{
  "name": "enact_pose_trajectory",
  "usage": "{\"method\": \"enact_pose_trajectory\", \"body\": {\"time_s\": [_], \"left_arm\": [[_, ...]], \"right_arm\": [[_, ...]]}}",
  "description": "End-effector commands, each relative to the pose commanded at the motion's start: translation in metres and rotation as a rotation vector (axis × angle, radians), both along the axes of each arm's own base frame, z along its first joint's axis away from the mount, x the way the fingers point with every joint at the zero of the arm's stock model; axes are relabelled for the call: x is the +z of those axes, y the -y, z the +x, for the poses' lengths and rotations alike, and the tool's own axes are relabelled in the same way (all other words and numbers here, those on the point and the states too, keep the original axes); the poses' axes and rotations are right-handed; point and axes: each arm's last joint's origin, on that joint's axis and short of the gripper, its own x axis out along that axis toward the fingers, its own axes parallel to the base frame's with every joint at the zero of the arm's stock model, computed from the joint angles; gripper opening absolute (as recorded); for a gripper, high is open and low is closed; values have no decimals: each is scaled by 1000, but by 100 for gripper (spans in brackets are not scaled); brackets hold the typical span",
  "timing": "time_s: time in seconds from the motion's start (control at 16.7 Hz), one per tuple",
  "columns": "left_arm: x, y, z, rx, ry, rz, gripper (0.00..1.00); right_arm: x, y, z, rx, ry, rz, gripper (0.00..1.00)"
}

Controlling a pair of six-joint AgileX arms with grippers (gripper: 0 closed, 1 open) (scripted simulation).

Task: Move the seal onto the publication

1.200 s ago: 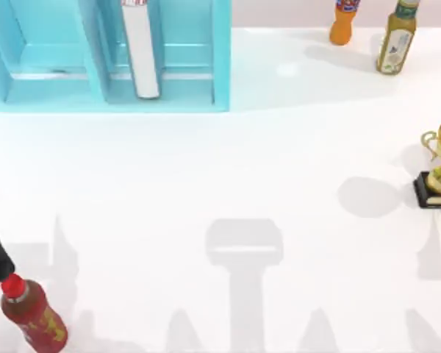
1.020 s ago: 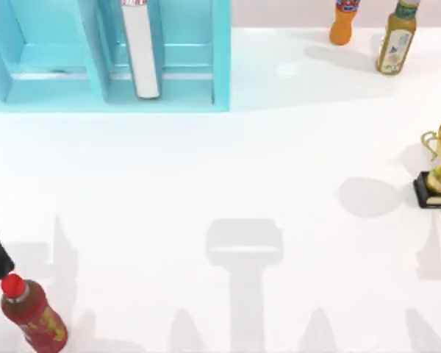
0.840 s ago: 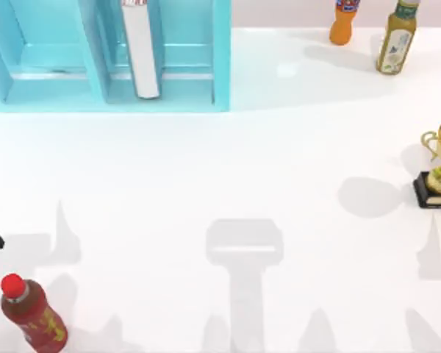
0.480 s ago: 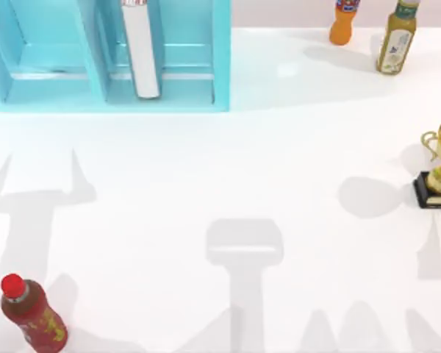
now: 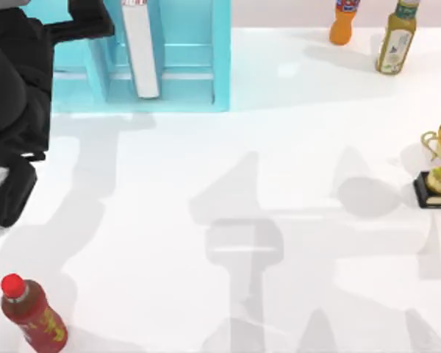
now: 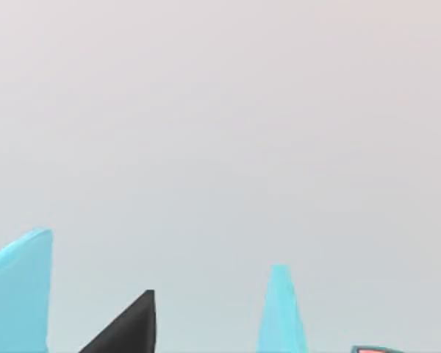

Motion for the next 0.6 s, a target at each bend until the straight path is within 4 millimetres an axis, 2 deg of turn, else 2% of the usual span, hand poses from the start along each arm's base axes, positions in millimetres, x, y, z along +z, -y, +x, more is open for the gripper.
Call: {"method": "enact_pose_trajectory", "body": {"time_s": [0.18,0.36,0.48,0.6], "left_arm": [[-62,31,31,-29,-76,43,100],[-118,51,40,-61,-154,96,100],[-144,58,41,-79,-193,125,100],[-160,61,40,-89,-221,146,100]], "right_arm": [[0,0,0,0,0,0,100],[0,0,0,0,0,0,100],[0,0,0,0,0,0,100],[0,0,0,0,0,0,100]]}}
